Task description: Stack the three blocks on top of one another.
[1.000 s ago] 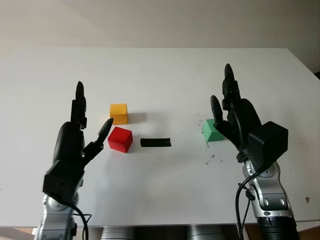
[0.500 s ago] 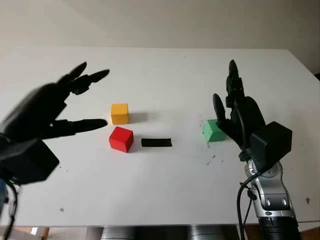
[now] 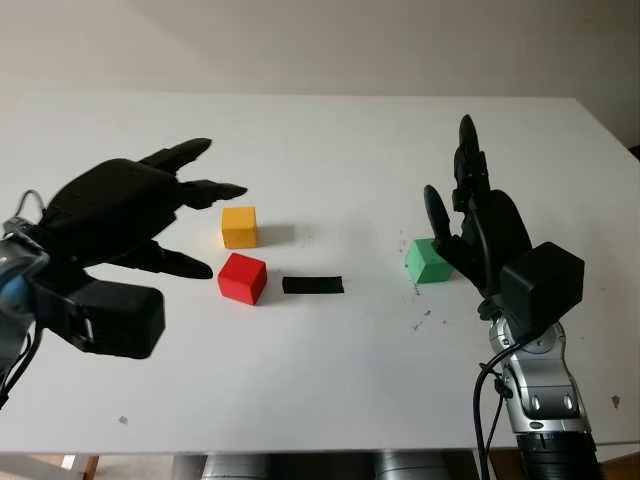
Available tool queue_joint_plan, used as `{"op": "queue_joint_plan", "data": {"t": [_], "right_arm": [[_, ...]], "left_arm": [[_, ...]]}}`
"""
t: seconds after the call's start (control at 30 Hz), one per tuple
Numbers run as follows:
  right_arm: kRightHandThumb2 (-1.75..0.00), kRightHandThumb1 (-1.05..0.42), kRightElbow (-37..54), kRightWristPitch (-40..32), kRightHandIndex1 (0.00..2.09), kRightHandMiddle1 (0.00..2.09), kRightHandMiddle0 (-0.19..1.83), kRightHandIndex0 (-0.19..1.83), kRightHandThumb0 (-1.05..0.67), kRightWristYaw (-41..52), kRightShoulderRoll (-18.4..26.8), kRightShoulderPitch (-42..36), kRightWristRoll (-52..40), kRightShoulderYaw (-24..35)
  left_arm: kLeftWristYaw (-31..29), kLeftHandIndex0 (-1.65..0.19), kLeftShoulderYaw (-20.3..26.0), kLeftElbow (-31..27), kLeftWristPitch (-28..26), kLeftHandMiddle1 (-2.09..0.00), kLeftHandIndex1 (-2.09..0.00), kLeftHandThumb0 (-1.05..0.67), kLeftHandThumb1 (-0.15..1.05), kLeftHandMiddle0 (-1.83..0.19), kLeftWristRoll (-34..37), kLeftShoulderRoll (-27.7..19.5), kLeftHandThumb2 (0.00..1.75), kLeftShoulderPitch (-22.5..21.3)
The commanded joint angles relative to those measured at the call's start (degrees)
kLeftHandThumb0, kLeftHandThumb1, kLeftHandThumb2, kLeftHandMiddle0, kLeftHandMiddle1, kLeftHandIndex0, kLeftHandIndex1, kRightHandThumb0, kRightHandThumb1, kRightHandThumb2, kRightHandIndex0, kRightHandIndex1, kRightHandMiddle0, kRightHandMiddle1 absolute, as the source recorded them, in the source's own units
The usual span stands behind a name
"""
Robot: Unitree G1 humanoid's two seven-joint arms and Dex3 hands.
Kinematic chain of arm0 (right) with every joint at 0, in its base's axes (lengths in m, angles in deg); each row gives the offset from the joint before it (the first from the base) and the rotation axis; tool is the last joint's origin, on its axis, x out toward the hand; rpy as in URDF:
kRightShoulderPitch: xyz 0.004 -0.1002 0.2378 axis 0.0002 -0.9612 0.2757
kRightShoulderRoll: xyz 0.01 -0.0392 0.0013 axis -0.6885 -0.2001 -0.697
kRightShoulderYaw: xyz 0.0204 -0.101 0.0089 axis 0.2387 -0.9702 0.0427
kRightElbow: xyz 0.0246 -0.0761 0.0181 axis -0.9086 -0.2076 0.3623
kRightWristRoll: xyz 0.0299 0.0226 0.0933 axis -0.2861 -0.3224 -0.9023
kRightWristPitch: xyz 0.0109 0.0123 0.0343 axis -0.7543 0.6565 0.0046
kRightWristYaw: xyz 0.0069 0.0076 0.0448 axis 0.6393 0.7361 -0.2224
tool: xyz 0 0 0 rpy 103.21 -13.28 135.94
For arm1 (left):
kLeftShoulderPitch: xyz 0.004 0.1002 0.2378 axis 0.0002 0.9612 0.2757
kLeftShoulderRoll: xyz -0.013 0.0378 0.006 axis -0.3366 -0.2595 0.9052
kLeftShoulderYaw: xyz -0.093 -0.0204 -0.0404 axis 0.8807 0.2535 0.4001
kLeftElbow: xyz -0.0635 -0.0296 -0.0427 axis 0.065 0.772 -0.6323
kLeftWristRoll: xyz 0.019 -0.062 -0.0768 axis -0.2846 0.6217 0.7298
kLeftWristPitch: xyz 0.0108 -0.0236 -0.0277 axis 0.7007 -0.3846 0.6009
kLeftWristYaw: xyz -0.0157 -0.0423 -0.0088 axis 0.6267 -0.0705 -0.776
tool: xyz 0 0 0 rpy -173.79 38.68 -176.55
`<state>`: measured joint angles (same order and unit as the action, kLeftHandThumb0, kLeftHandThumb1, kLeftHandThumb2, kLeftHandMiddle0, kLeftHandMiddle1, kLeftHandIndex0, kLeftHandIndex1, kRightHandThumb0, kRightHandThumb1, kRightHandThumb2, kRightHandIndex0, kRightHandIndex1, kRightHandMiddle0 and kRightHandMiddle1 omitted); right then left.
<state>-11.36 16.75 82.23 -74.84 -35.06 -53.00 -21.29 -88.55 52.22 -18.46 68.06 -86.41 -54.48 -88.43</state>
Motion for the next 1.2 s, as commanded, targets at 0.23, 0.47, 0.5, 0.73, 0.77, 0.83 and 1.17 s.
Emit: {"op": "queue_joint_plan", "data": {"t": [0.23,0.47,0.5,0.73,0.77,0.83,1.17], "right_arm": [[-0.56,-1.05,0.83,0.13,0.00,0.00,-0.19,-0.19,-0.76,-0.10,0.23,-0.30,-0.28,0.29],[-0.55,-1.05,2.65,-1.80,0.00,0.00,-0.19,-0.19,-0.77,-1.12,-0.05,-0.74,0.66,0.06],[-0.55,-1.05,2.82,-1.92,0.00,0.00,-0.19,-0.19,-0.77,-1.34,-0.16,-0.74,0.86,0.02],[-0.56,-1.05,3.06,-2.39,0.00,0.00,-0.19,-0.19,-0.77,-2.03,-0.49,-0.55,1.18,-0.14],[-0.56,-1.05,3.07,-2.45,0.00,0.00,-0.19,-0.19,-0.77,-2.09,-0.46,-0.54,1.21,-0.15],[-0.55,-1.05,3.27,-2.83,0.00,0.00,-0.19,-0.19,-0.77,-2.29,-0.55,-0.53,1.21,-0.15],[-0.56,-1.05,3.06,-2.50,0.00,0.00,-0.19,-0.19,-0.76,-2.48,-0.41,-0.42,1.54,-0.39]], "left_arm": [[1.10,-0.45,-4.17,1.13,0.98,-0.06,-0.11,-0.74,0.95,0.00,-3.21,1.19,0.06,-1.02],[2.50,-0.33,-5.65,2.63,3.04,-0.06,-0.58,-0.74,0.93,-0.03,-4.34,1.45,0.05,-0.42],[2.57,-0.25,-5.72,2.77,3.21,-0.05,-0.75,-0.73,0.93,-0.03,-4.22,1.56,0.05,-0.36],[3.40,-0.16,-6.62,3.52,4.36,-0.06,-1.07,-0.71,0.91,-0.05,-5.58,1.59,0.05,0.01],[3.82,-0.15,-6.77,3.79,4.73,-0.06,-1.09,-0.71,0.91,-0.05,-5.93,1.59,0.05,0.01],[4.25,-0.16,-7.07,4.15,5.16,-0.06,-1.11,-0.70,0.92,-0.06,-6.52,1.57,0.06,-0.09],[8.32,-0.17,-8.33,7.00,7.39,-0.06,-1.11,-0.72,0.97,-0.13,-10.19,1.32,0.06,-1.02]]}}
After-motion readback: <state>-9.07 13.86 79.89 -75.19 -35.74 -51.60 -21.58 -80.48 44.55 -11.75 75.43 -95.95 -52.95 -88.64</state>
